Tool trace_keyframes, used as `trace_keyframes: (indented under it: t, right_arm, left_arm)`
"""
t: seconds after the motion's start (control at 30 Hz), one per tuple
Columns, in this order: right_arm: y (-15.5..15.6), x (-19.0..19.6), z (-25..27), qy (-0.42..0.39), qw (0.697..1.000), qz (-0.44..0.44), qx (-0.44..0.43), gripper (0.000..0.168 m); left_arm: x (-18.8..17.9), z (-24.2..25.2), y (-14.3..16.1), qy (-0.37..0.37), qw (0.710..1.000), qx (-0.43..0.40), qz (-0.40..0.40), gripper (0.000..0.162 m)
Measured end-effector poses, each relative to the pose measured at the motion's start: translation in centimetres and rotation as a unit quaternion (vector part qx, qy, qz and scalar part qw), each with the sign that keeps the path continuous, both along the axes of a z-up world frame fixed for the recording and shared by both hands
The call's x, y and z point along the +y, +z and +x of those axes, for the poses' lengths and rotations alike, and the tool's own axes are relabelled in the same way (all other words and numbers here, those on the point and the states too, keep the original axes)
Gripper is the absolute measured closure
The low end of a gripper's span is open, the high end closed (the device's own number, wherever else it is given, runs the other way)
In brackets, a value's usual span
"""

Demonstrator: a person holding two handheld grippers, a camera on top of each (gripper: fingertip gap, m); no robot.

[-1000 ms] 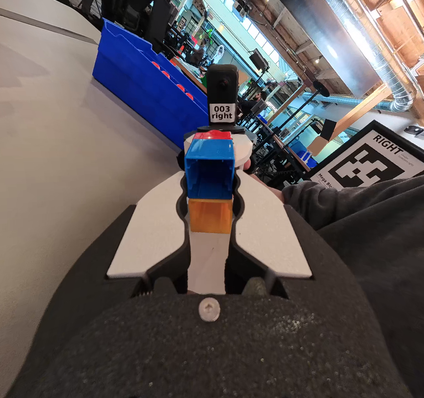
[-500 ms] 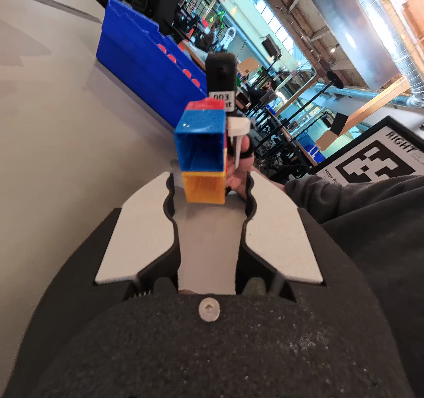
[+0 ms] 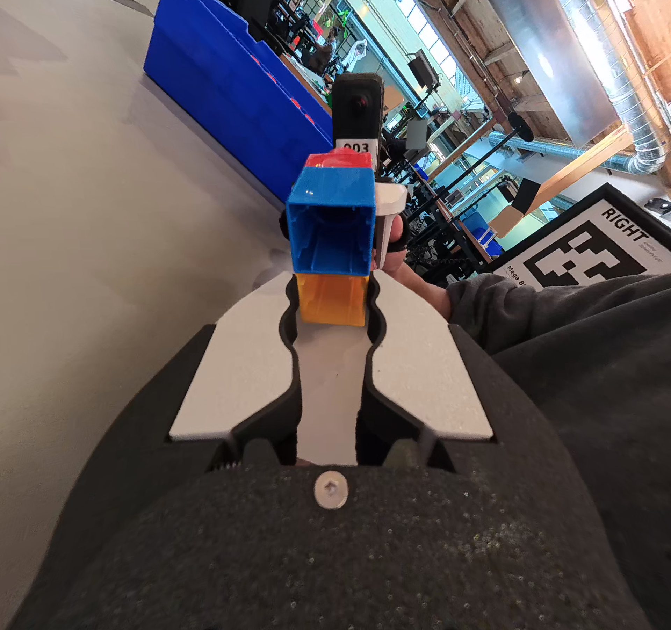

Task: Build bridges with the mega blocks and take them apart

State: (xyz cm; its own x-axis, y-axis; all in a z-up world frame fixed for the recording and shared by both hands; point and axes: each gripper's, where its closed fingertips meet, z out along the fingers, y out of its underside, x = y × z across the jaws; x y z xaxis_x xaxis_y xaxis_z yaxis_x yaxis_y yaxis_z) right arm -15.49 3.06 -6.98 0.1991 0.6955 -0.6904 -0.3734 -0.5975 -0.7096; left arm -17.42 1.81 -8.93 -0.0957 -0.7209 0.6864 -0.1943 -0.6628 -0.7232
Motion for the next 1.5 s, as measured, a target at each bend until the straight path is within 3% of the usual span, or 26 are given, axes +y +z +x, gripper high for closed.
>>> trace_keyframes:
  t: [0.47, 0.7, 0.77, 0.93, 1.03, 1.2, 1.5]
  right_arm:
    - [0.8, 0.6, 0.8, -0.054, 0.998, 0.025, 0.002, 0.136]
    - [0.2, 0.0, 0.1, -0.017, 0.999, 0.021, -0.022, 0.136]
    - [0.0, -0.1, -0.4, -0.013, 0.999, 0.022, -0.03, 0.136]
    - [0.1, -0.3, -0.4, 0.0, 1.0, 0.013, -0.023, 0.136]
    - [-0.5, -0.5, -0.6, 0.017, 0.999, 0.005, -0.039, 0.122]
    - [-0.4, -0.9, -1.2, 0.031, 0.999, 0.017, -0.04, 0.133]
    - [-0.6, -1.1, -1.4, 0.033, 0.998, 0.019, -0.056, 0.134]
  left_arm:
    - [0.4, 0.4, 0.4, 0.027, 0.999, -0.01, -0.018, 0.122]
    - [1.6, -0.5, 1.3, 0.043, 0.999, -0.023, -0.015, 0.118]
    - [1.6, -0.4, 1.4, 0.043, 0.999, -0.025, -0.018, 0.125]
    - [1.6, -0.5, 1.7, 0.05, 0.998, -0.029, -0.009, 0.127]
    - [1.8, -0.6, 2.2, 0.057, 0.997, -0.042, -0.01, 0.127]
    - [1.6, -0.7, 2.2, 0.054, 0.998, -0.037, 0.003, 0.127]
    - [1.4, -0.6, 2.0, 0.051, 0.998, -0.037, 0.005, 0.127]
